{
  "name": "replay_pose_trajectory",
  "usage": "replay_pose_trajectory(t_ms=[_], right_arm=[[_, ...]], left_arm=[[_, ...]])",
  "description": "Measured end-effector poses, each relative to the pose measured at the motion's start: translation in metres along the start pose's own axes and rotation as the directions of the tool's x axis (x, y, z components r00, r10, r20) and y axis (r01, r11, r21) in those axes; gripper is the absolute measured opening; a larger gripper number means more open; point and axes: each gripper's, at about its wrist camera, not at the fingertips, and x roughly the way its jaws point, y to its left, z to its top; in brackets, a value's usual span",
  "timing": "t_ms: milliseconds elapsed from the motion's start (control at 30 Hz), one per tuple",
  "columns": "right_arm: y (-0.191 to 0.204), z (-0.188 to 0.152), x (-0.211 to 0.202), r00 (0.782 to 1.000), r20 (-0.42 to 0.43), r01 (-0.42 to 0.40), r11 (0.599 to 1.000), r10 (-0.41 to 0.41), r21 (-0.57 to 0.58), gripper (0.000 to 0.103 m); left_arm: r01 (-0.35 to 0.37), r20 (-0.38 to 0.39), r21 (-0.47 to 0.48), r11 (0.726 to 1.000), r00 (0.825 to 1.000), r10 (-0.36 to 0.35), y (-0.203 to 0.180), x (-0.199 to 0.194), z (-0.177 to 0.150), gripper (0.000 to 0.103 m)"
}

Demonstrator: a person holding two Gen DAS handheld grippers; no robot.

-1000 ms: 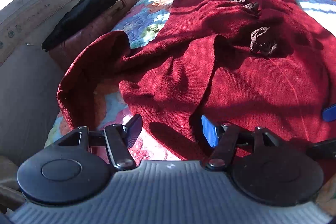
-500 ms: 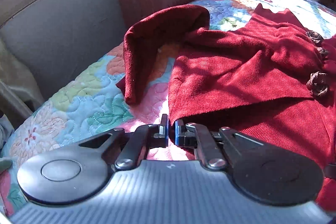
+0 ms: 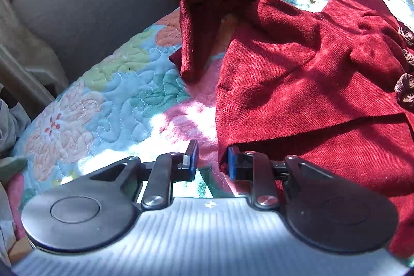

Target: Fold clothes

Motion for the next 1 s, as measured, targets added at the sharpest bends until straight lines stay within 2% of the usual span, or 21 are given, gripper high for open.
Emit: replay_pose_trajectory(t_ms=[100,167,233,333,400,433,500,633,700,767,833,900,933,1000], right_arm=[[0.012,0.001,0.013,0.998,-0.039,0.047,0.995,-0.051,-0.083,0.004],[0.015,0.001,0.032,0.993,-0.058,0.101,0.990,-0.107,-0.096,0.003],[0.013,-0.003,0.045,0.989,-0.052,0.136,0.988,-0.140,-0.075,0.003],[0.026,-0.001,0.039,0.984,-0.045,0.167,0.978,-0.174,-0.127,0.005],[0.033,0.002,0.029,0.982,-0.034,0.177,0.974,-0.184,-0.143,0.011],[0.037,0.006,0.021,0.985,-0.020,0.169,0.975,-0.174,-0.145,0.014],[0.046,0.014,0.003,0.990,0.022,0.141,0.978,-0.140,-0.155,0.034],[0.081,0.052,-0.034,0.990,0.127,0.084,0.966,-0.054,-0.244,0.044],[0.094,0.078,-0.039,0.992,0.121,0.015,0.962,0.019,-0.274,0.051],[0.104,0.108,-0.032,0.993,0.097,-0.038,0.953,0.070,-0.300,0.052],[0.111,0.134,-0.010,0.994,0.080,-0.042,0.941,0.072,-0.336,0.052],[0.112,0.155,0.020,0.996,0.067,-0.033,0.936,0.060,-0.351,0.053],[0.112,0.165,0.035,0.997,0.060,-0.028,0.933,0.053,-0.359,0.053],[0.113,0.185,0.066,0.998,0.047,-0.020,0.927,0.040,-0.375,0.052]], left_arm=[[0.020,-0.020,0.046,0.999,1.000,-0.019,0.000,-0.004,0.003,0.031],[0.079,-0.075,0.015,0.997,0.994,-0.078,0.011,-0.005,0.007,0.035],[0.137,-0.095,-0.021,0.990,0.986,-0.139,0.026,-0.008,0.008,0.035],[0.147,-0.062,-0.066,0.987,0.987,-0.151,0.052,-0.020,0.010,0.042],[0.144,-0.020,-0.091,0.985,0.989,-0.146,0.069,-0.027,0.012,0.044],[0.142,0.007,-0.096,0.985,0.990,-0.142,0.076,-0.030,0.014,0.044],[0.118,0.065,-0.092,0.989,0.992,-0.112,0.085,-0.031,0.022,0.045],[0.073,0.165,-0.037,0.997,0.984,-0.066,0.093,-0.020,0.043,0.054],[0.075,0.190,0.001,0.997,0.979,-0.074,0.094,-0.004,0.054,0.058],[0.073,0.173,0.024,0.997,0.982,-0.076,0.094,0.013,0.062,0.061],[0.068,0.170,0.011,0.998,0.983,-0.068,0.092,0.028,0.068,0.061],[0.068,0.183,0.003,0.998,0.981,-0.068,0.087,0.043,0.074,0.069],[0.071,0.192,0.001,0.997,0.979,-0.070,0.085,0.050,0.077,0.078],[0.070,0.204,0.016,0.997,0.976,-0.072,0.078,0.068,0.082,0.082]])
